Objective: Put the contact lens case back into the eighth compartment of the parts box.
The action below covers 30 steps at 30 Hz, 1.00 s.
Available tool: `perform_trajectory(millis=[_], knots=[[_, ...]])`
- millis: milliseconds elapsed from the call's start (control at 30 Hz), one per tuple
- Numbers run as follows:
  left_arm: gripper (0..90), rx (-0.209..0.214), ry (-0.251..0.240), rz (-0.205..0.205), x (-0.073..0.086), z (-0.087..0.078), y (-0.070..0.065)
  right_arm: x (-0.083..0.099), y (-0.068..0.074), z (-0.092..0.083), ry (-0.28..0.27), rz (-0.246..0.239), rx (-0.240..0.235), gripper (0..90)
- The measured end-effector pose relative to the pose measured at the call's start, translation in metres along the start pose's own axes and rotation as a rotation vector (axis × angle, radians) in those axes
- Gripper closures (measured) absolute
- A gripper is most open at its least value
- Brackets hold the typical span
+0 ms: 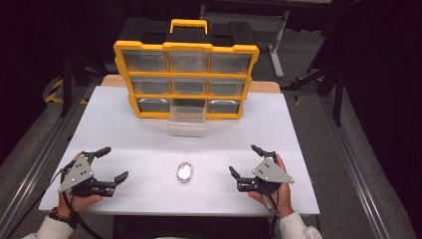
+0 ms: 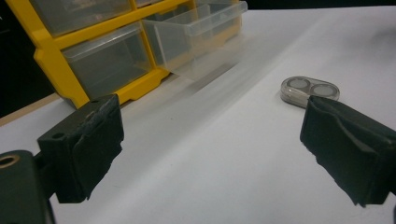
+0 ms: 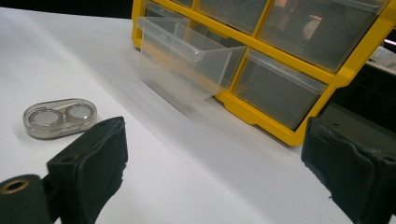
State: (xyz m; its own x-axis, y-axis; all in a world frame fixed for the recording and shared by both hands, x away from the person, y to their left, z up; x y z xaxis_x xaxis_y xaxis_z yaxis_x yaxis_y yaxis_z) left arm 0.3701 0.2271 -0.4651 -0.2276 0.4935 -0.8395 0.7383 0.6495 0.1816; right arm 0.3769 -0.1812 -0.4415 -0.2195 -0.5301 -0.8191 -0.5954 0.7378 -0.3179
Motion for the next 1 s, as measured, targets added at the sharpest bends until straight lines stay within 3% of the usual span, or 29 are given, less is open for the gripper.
perform_trajectory(millis=[300,433,567,600,800,833,900,967,1000], knots=[[6.7,0.012,0.023,-0.01,0.005,0.003,-0.001,0.001,0.001,0.005,0.02,0.017,-0.055,8.6],[6.6,0.008,0.028,-0.014,0.008,0.0,-0.002,-0.007,0.002,0.012,0.03,0.04,-0.121,9.3],[6.6,0.002,0.023,-0.02,0.009,-0.003,-0.001,-0.016,0.006,0.019,0.042,0.029,-0.171,9.8],[6.6,0.005,0.028,-0.026,0.01,-0.003,-0.001,-0.024,0.011,0.027,0.067,0.03,-0.221,9.8],[6.5,0.004,0.029,-0.029,0.013,-0.005,-0.002,-0.039,0.042,0.052,0.149,-0.05,-0.364,9.2],[6.5,0.004,0.029,-0.029,0.013,-0.005,-0.002,-0.039,0.042,0.052,0.149,-0.05,-0.364,9.2],[6.5,0.003,0.038,-0.022,0.013,-0.005,-0.002,-0.044,0.062,0.064,0.192,-0.102,-0.422,9.6],[6.5,0.001,0.04,-0.019,0.014,-0.005,-0.002,-0.045,0.068,0.069,0.206,-0.123,-0.437,9.4],[6.4,0.001,0.037,-0.023,0.014,-0.006,-0.002,-0.045,0.079,0.077,0.23,-0.155,-0.473,9.4]])
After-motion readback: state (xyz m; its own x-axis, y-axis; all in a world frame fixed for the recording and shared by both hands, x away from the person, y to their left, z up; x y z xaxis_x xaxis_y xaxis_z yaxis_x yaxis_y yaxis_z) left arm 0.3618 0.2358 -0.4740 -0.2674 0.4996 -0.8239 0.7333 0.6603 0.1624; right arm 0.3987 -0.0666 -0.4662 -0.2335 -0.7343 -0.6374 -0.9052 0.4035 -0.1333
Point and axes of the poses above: each handheld gripper's, and its own axes: z roughly forward along the jaws, x roughly out of its underside, y roughly to its left, the point moved 7 cm from there along z, roughly forward along the jaws, and after that the axes turned 15 degrees about y, right-handed, at the moved point
